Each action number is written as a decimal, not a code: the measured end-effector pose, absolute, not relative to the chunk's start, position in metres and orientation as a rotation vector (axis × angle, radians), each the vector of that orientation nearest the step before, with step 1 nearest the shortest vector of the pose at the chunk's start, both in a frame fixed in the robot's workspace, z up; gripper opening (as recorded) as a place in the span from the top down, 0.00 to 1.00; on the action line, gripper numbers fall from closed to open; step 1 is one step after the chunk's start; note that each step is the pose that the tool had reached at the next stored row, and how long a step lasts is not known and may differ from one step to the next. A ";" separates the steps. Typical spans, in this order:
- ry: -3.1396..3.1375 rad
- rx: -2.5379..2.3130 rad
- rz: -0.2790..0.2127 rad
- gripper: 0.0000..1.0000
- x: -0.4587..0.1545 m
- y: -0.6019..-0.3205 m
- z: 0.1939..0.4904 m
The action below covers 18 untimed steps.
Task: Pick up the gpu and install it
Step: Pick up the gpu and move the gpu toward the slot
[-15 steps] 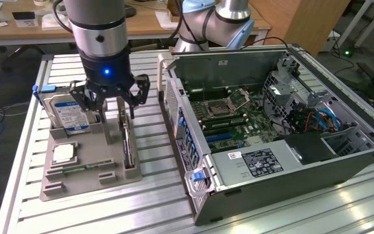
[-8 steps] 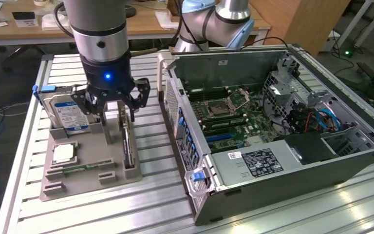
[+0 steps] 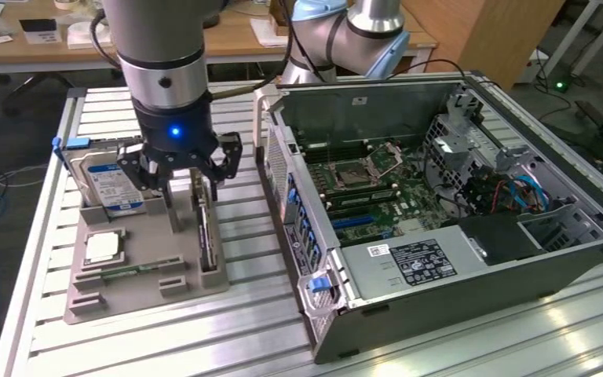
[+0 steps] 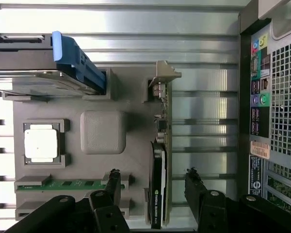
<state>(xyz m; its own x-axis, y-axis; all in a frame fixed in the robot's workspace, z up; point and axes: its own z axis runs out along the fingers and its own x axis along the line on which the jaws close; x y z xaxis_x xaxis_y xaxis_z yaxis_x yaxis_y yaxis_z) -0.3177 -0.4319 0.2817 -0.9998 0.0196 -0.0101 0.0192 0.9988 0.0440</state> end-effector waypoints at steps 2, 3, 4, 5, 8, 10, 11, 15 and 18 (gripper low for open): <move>3.130 0.030 0.069 0.35 -0.317 -0.431 0.278; 3.130 0.030 0.069 0.35 -0.317 -0.431 0.276; 3.130 0.030 0.069 0.35 -0.317 -0.430 0.275; 3.130 0.030 0.069 0.35 -0.317 -0.430 0.273; 3.130 0.031 0.069 0.35 -0.316 -0.430 0.269; 3.130 0.031 0.069 0.35 -0.316 -0.430 0.265; 3.130 0.031 0.069 0.35 -0.315 -0.430 0.264; 3.130 0.030 0.069 0.35 -0.315 -0.430 0.257; 3.130 0.032 0.069 0.35 -0.315 -0.430 0.251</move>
